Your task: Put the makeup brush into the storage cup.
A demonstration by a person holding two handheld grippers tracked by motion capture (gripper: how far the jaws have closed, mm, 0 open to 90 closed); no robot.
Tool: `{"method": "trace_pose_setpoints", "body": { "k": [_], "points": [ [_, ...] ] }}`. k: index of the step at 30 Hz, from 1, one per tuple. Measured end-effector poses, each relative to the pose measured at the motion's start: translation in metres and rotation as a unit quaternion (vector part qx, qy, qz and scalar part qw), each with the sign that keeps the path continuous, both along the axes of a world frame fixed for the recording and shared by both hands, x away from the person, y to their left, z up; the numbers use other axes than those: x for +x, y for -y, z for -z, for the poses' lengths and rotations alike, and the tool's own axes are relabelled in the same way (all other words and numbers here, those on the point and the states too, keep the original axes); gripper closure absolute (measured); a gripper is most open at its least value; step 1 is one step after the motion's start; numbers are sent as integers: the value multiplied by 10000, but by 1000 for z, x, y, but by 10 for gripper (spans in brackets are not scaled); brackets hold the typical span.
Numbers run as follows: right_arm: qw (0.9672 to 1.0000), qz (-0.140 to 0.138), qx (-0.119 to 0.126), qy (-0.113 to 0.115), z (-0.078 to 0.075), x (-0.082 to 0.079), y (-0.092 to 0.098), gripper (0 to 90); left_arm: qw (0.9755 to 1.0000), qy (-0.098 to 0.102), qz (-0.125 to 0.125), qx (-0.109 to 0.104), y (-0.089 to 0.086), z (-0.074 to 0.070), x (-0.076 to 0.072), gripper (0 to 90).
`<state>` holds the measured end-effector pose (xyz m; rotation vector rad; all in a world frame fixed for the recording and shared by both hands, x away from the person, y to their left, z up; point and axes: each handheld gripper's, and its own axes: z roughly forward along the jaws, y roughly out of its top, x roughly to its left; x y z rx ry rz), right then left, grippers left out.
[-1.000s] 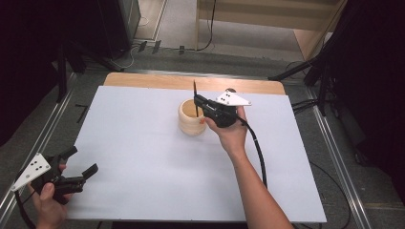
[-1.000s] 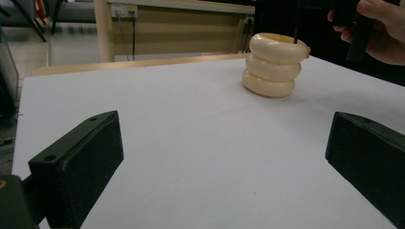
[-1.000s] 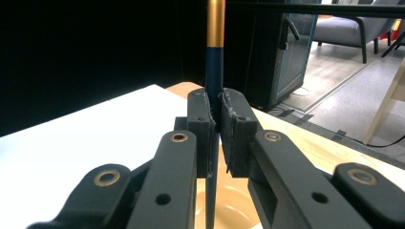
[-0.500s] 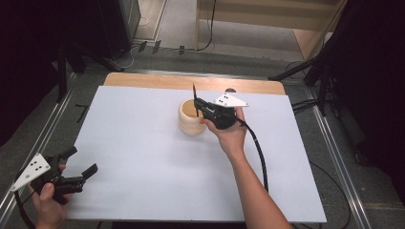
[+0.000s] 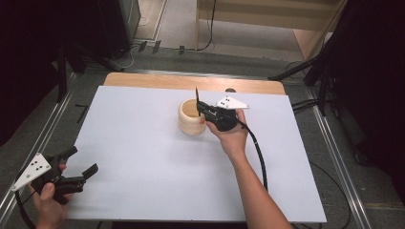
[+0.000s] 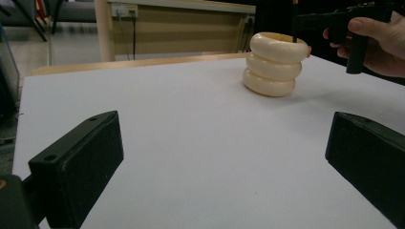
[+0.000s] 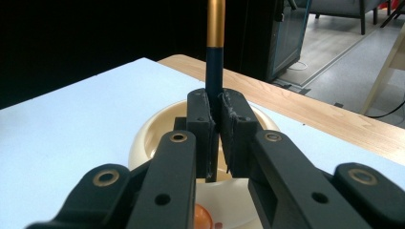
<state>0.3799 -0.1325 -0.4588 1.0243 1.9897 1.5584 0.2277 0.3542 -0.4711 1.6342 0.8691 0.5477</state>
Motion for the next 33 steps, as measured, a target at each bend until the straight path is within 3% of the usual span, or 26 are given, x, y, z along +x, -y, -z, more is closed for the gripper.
{"method": "trace_pose_setpoints", "body": {
  "k": [13,15,21,32,33],
  "points": [
    [9997,-33,-129,-192,4,0,-2,813,10000,-5,-17,-23,-1,0,0,0],
    [9997,-72,-63,-207,3,0,-1,744,10000,-3,-16,-18,-1,0,0,0],
    [9997,-72,-17,-231,0,-1,3,658,10000,-7,-17,-20,-1,0,0,0],
    [9998,-9,123,-171,3,-9,17,535,10000,5,-18,-1,0,0,0,0],
    [9998,42,165,-76,3,-13,22,530,10000,5,-19,-5,0,0,0,0]
  ]
}}
